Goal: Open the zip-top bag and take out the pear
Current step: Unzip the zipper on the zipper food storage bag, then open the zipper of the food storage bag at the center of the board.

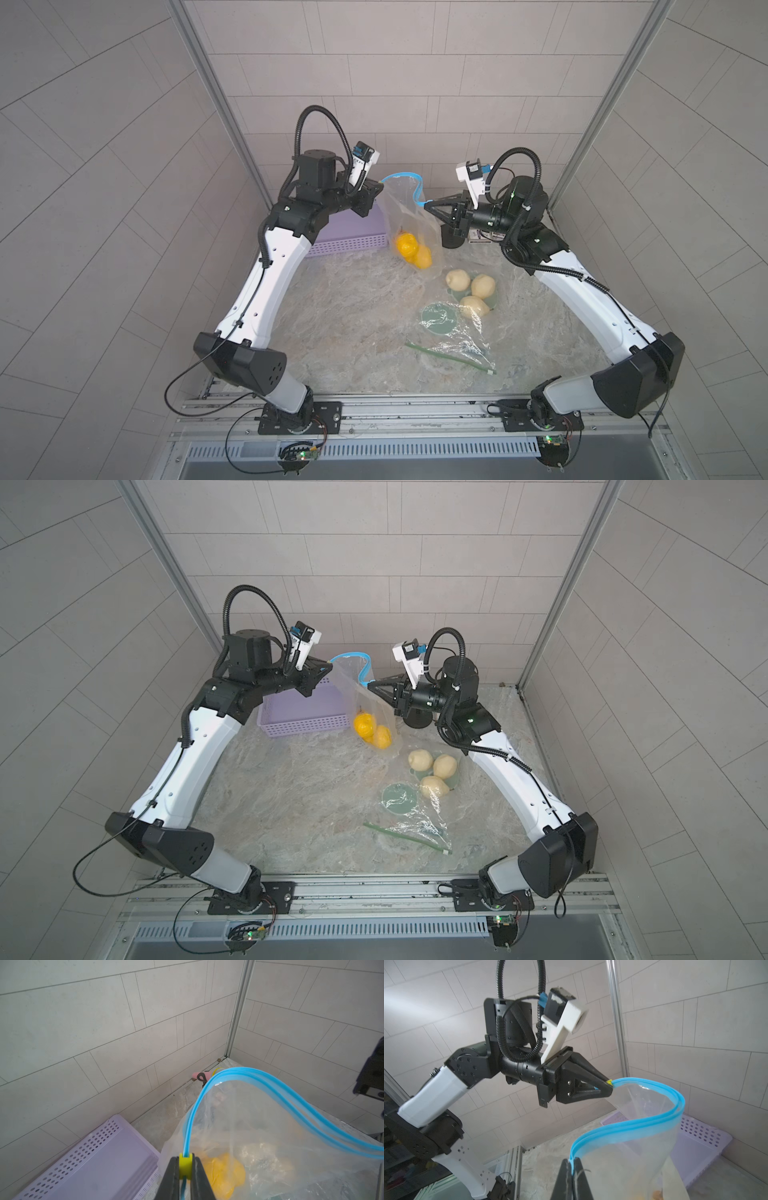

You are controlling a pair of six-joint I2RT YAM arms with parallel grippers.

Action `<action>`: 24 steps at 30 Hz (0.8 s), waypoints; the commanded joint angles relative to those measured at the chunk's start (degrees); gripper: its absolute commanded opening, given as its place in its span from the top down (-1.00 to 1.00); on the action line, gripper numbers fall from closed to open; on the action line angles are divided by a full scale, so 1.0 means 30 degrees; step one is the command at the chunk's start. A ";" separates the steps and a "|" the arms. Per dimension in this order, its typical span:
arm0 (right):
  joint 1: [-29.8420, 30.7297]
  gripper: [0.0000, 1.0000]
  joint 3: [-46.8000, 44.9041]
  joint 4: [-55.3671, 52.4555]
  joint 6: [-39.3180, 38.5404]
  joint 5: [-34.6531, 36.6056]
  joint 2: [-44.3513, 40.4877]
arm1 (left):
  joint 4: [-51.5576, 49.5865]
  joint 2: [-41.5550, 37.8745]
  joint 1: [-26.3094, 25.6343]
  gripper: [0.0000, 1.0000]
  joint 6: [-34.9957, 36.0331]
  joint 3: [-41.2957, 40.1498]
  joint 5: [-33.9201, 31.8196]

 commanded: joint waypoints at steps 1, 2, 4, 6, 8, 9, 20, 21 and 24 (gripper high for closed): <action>0.1143 1.00 -0.2377 -0.3753 -0.5257 0.1806 -0.1124 | 0.3177 -0.1924 0.0260 0.81 -0.0971 -0.3927 -0.0418; 0.1546 1.00 -0.3292 -0.4085 -0.6013 0.2896 -0.1458 | 0.4220 -0.2640 0.0258 0.81 -0.1287 -0.5628 -0.0462; 0.1929 1.00 -0.4876 -0.4306 -0.6392 0.3828 -0.1975 | 0.6493 -0.3910 0.0242 0.80 -0.2087 -0.8864 -0.0718; 0.2224 1.00 -0.6337 -0.4130 -0.6306 0.4442 -0.2572 | 0.8234 -0.5009 0.0246 0.80 -0.2471 -1.1517 -0.0672; 0.2786 1.00 -0.7460 -0.4213 -0.6739 0.5410 -0.3363 | 0.8736 -0.5715 0.0257 0.80 -0.2682 -1.2895 -0.1131; 0.3099 1.00 -0.7914 -0.4420 -0.6956 0.6044 -0.3835 | 0.8403 -0.5977 0.0253 0.80 -0.2582 -1.3088 -0.1378; 0.3384 0.90 -1.0373 -0.3811 -0.5586 0.9104 -0.6812 | 0.8078 -0.7261 0.0171 0.80 -0.1891 -1.4899 0.0795; 0.3384 0.87 -1.0256 -0.3814 -0.5438 0.9176 -0.6893 | 0.8027 -0.7309 0.0078 0.80 -0.1684 -1.4996 0.1022; 0.3386 0.82 -0.9229 -0.4193 -0.4882 0.9209 -0.6503 | 0.7859 -0.7361 -0.0296 0.80 -0.1168 -1.5291 0.1782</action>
